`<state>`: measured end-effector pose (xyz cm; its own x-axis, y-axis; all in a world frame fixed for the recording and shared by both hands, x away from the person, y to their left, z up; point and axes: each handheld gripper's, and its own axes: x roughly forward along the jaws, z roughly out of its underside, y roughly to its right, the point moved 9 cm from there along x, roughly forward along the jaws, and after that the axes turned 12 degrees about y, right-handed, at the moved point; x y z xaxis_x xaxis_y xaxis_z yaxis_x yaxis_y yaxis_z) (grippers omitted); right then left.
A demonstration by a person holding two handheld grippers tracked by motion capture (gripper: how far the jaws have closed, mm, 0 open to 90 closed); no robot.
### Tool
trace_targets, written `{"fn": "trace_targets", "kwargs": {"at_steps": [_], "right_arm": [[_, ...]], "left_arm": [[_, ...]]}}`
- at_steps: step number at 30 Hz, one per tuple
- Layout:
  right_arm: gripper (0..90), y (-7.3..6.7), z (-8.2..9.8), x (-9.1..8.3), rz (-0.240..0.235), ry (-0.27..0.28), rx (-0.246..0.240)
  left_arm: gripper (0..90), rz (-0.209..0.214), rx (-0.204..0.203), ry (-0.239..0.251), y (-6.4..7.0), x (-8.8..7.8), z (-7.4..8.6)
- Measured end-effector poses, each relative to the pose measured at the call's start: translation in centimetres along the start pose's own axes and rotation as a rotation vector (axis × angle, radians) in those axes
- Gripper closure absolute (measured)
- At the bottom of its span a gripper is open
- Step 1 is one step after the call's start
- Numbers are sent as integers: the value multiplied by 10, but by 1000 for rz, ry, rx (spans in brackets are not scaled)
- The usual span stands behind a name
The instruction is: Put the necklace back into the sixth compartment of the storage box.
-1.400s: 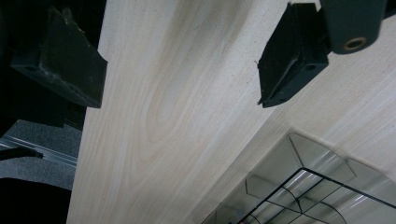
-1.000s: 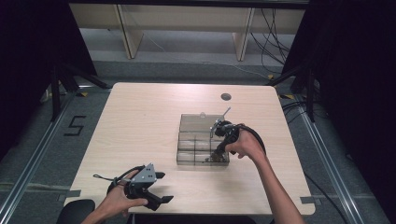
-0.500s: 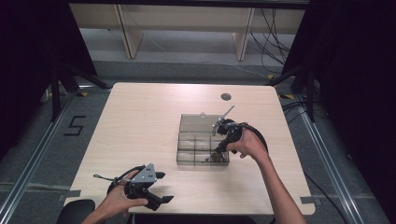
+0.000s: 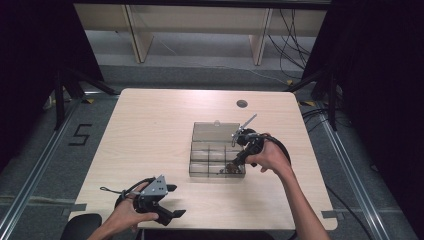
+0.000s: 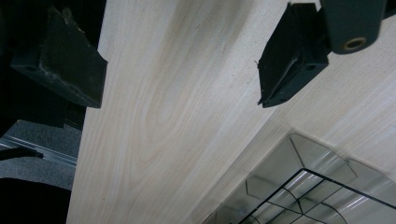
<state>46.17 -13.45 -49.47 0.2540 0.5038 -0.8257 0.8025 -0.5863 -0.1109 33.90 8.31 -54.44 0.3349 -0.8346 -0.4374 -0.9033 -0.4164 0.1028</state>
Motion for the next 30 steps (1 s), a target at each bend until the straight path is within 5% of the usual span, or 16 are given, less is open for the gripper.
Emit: {"fn": "trace_targets", "kwargs": {"at_steps": [30], "right_arm": [[521,-17,11,-16,-6,22,28]], "left_arm": [[150,-10,3,11,0,0,-1]]}}
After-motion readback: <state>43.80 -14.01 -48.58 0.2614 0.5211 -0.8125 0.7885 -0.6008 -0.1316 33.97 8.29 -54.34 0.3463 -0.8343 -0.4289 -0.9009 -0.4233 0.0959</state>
